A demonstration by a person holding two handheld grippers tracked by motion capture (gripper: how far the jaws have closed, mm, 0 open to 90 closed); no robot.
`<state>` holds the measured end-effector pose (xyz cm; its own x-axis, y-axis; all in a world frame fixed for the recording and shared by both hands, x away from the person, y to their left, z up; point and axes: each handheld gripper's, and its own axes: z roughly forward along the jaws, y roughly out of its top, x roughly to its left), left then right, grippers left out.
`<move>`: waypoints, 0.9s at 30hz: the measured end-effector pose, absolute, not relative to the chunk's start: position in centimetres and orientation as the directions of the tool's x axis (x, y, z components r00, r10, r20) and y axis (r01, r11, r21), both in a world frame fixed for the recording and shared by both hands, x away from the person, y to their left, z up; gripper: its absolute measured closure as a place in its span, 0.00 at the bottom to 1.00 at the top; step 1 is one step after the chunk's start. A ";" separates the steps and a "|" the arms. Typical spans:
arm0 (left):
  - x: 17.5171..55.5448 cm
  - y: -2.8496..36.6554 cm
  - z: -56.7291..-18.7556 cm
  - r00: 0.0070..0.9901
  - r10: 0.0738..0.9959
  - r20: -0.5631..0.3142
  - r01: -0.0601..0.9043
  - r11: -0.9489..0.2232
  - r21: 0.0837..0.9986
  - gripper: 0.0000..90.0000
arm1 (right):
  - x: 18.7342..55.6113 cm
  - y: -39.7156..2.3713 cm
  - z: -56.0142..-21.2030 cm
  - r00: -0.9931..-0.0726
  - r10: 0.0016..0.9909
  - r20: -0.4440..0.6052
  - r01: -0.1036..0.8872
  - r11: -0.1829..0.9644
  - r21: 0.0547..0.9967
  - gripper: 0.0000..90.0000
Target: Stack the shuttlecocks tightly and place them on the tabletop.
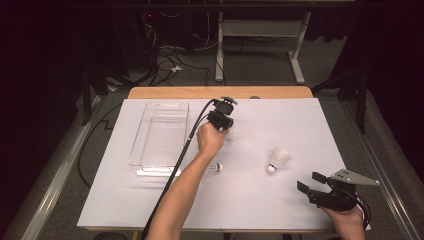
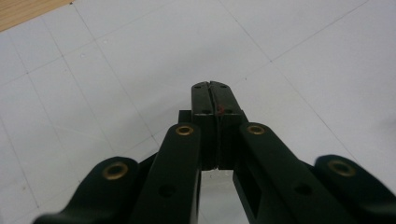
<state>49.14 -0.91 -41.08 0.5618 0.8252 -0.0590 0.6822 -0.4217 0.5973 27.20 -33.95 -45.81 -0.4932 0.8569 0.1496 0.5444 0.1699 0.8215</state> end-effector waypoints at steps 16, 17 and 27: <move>49.3 -1.1 -41.4 0.567 0.822 -0.049 0.676 -0.431 0.598 0.88 | 27.2 -33.9 -45.9 -0.494 0.856 0.150 0.548 0.172 0.819 0.29; 49.3 -1.1 -41.4 0.566 0.823 -0.049 0.676 -0.430 0.598 0.87 | 27.3 -33.9 -45.9 -0.494 0.857 0.150 0.547 0.172 0.819 0.29; 49.4 -1.0 -41.6 0.568 0.822 -0.051 0.683 -0.435 0.587 0.77 | 27.3 -33.9 -45.9 -0.494 0.856 0.154 0.550 0.171 0.817 0.29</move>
